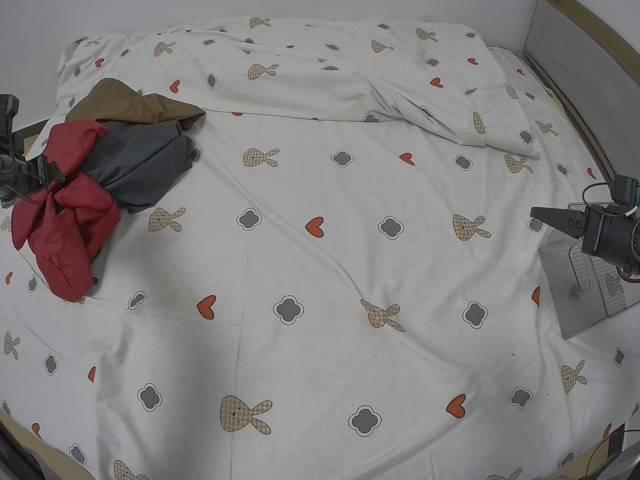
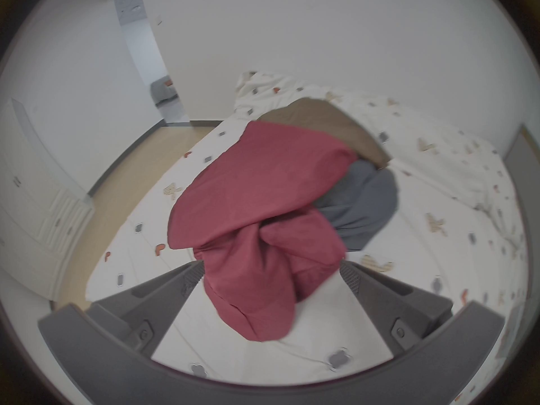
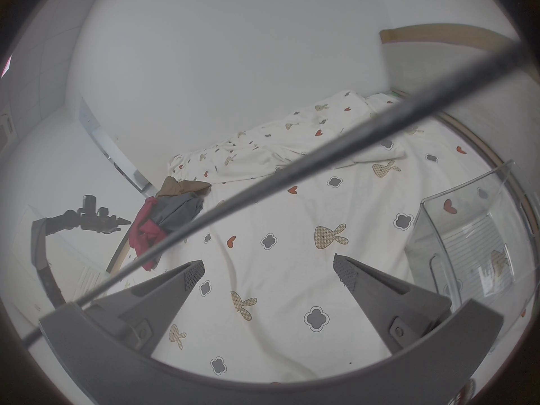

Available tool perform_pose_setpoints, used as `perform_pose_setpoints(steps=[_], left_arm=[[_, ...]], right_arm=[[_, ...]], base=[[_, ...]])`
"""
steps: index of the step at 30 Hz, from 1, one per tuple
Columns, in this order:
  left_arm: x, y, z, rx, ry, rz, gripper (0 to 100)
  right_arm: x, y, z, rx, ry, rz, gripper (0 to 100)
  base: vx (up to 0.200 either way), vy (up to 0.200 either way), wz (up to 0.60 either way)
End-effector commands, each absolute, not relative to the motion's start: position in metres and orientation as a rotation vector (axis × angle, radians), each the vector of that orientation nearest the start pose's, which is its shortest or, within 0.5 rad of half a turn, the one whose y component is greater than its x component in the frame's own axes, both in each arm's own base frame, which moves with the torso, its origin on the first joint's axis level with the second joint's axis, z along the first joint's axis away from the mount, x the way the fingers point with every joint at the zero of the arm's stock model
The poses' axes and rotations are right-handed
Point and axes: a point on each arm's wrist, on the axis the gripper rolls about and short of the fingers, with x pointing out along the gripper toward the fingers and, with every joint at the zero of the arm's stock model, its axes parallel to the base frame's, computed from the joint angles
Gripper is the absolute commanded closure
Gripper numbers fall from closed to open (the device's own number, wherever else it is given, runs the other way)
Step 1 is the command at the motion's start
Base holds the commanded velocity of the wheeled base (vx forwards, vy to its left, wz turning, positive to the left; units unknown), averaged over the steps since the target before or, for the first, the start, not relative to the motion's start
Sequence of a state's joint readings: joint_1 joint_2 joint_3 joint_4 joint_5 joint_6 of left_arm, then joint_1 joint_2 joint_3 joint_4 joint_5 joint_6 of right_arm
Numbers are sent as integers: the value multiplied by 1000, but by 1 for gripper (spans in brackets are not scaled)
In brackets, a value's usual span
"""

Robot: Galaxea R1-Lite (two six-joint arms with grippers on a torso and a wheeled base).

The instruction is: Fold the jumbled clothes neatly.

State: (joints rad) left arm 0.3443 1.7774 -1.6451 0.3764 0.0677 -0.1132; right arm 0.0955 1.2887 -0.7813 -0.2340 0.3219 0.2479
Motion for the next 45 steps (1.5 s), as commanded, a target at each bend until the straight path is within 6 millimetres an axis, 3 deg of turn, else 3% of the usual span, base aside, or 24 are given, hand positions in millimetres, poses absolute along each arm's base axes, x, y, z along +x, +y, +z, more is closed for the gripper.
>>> perform_pose_setpoints(steps=[1,8,13,22,24,32,33,40,45], left_arm=[[363,139,250,-161,594,493,0],[394,140,255,-104,523,457,0],[404,139,257,-93,505,448,0],[390,137,251,-148,585,468,0],[386,138,242,-165,614,477,0],[401,148,220,-169,606,485,0],[401,148,220,-169,606,483,100],[397,144,224,-170,606,471,100],[361,106,259,-166,560,364,100]], right_arm=[[207,29,236,277,349,397,0],[204,31,237,274,343,407,0],[203,33,237,272,345,419,0],[203,34,236,272,351,421,0],[203,34,236,272,352,423,0],[201,34,237,272,346,425,0],[201,34,237,272,346,425,0],[201,34,237,271,346,426,0],[200,37,238,269,345,437,0]], base=[[0,0,0],[0,0,0],[0,0,0],[0,0,0],[0,0,0],[0,0,0],[0,0,0],[0,0,0],[0,0,0]])
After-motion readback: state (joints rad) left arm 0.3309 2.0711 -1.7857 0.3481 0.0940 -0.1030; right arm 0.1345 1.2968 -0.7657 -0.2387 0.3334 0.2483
